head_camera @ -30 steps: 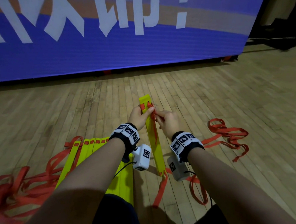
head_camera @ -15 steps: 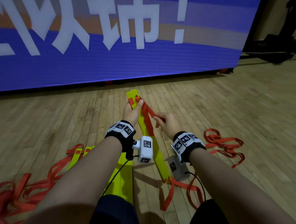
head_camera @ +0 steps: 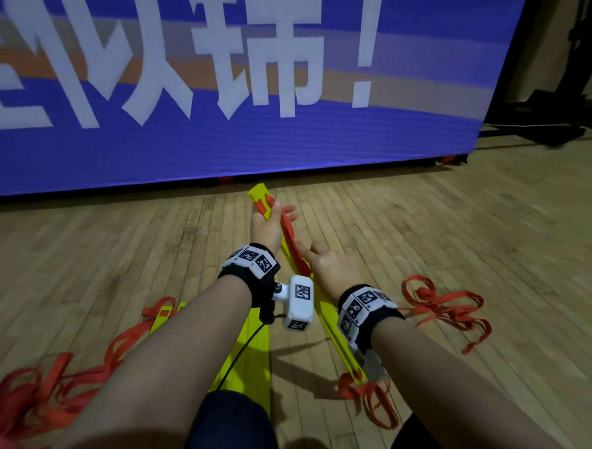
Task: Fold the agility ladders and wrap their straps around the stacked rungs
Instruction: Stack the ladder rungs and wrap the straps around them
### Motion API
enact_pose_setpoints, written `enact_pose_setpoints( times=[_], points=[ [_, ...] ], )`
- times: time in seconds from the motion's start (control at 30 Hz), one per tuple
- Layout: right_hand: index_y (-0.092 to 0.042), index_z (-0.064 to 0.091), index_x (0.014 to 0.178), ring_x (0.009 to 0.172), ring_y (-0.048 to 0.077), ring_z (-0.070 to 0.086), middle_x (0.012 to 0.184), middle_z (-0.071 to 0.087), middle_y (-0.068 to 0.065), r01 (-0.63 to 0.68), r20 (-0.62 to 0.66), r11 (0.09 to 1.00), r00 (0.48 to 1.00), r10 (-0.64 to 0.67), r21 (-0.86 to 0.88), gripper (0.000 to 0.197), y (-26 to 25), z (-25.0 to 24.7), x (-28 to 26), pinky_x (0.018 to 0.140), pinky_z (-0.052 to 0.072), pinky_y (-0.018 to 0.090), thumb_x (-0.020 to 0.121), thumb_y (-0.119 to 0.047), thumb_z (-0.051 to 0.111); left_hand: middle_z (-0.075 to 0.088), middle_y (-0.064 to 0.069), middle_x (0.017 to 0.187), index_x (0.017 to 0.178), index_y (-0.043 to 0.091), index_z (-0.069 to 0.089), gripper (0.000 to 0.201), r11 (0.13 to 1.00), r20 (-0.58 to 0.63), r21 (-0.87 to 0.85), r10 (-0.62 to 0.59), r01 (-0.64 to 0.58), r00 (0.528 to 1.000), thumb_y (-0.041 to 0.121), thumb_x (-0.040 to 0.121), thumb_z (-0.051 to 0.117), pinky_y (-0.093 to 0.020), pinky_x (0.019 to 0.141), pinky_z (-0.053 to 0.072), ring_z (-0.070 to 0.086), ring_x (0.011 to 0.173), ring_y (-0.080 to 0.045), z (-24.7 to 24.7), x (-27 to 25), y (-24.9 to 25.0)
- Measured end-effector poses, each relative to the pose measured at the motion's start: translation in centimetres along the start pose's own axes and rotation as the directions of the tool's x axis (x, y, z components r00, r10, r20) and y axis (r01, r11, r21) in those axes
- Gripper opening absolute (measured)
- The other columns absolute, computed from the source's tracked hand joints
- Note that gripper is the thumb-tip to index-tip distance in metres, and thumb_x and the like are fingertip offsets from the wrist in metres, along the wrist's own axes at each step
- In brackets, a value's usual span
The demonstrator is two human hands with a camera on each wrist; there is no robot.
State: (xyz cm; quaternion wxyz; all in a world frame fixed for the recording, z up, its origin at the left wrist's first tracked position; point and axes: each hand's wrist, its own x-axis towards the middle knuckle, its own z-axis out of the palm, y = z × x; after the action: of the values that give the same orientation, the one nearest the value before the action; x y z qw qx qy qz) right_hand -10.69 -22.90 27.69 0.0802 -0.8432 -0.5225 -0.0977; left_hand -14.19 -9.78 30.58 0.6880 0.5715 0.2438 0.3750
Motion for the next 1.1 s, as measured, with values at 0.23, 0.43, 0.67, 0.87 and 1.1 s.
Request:
enact_pose_setpoints(
  times=[0.23, 0.43, 0.67, 0.87, 1.1],
  points=[
    [-0.029, 0.032, 0.146, 0.085, 0.031, 0.058, 0.106, 0.053, 0.010, 0.065, -0.003, 0.994, 0.998, -0.065, 0.090, 0.057, 0.4, 1.4, 0.5, 0.063, 0.040, 0.035, 0.094, -0.009, 0.044, 0.050, 0.000, 0.064, 0.094, 0.011, 0.046, 0.014, 0.999, -0.064, 0.014, -0.029, 0.030, 0.998, 0.023, 0.100, 0.044, -0.031, 0.059, 0.044, 0.049, 0.056, -0.015, -0.2, 0.7, -0.4],
    [-0.021, 0.066, 0.107, 0.078, 0.019, 0.062, 0.087, 0.069, 0.000, -0.128, 0.069, 0.751, 0.992, 0.110, 0.647, 0.024, 0.3, 2.5, 0.8, 0.070, 0.049, 0.034, 0.096, -0.035, 0.051, 0.049, 0.005, 0.077, 0.094, 0.023, 0.049, 0.010, 0.992, -0.057, 0.119, -0.035, 0.041, 0.998, 0.018, 0.093, 0.058, -0.039, 0.079, 0.045, 0.051, 0.075, -0.016, -0.7, 1.3, -1.2],
    [-0.007, 0.057, 0.078, 0.049, 0.001, 0.057, 0.059, 0.063, -0.001, -0.417, 0.397, 0.127, 0.905, 0.154, 0.900, 0.040, 0.2, 1.7, 1.3, 0.050, 0.043, 0.008, 0.104, -0.014, 0.028, 0.050, 0.000, 0.085, 0.104, 0.011, 0.043, 0.023, 0.985, 0.006, 0.113, -0.133, 0.131, 0.991, -0.005, 0.091, 0.052, -0.032, 0.080, 0.043, 0.051, 0.077, -0.014, -1.4, 2.2, -1.7],
    [-0.010, 0.060, 0.111, 0.076, 0.011, 0.056, 0.081, 0.059, 0.000, -0.568, 0.563, -0.004, 0.815, 0.137, 0.823, 0.037, 0.7, 2.4, 1.8, 0.071, 0.041, 0.028, 0.103, -0.033, 0.032, 0.052, 0.000, 0.085, 0.105, 0.010, 0.044, 0.022, 0.980, 0.065, 0.066, -0.194, 0.189, 0.979, -0.004, 0.091, 0.054, -0.029, 0.084, 0.044, 0.053, 0.080, -0.013, -1.8, 2.2, -1.9],
    [-0.020, 0.056, 0.076, 0.075, 0.010, 0.050, 0.070, 0.053, -0.003, -0.507, 0.488, 0.057, 0.850, 0.198, 0.860, 0.022, 1.1, 3.5, 2.0, 0.080, 0.035, 0.031, 0.097, -0.022, 0.050, 0.054, 0.001, 0.081, 0.090, 0.018, 0.047, 0.025, 0.983, 0.104, 0.029, -0.185, 0.183, 0.977, -0.006, 0.090, 0.054, -0.033, 0.088, 0.044, 0.055, 0.078, -0.012, -2.3, 2.2, -1.3]
  ],
)
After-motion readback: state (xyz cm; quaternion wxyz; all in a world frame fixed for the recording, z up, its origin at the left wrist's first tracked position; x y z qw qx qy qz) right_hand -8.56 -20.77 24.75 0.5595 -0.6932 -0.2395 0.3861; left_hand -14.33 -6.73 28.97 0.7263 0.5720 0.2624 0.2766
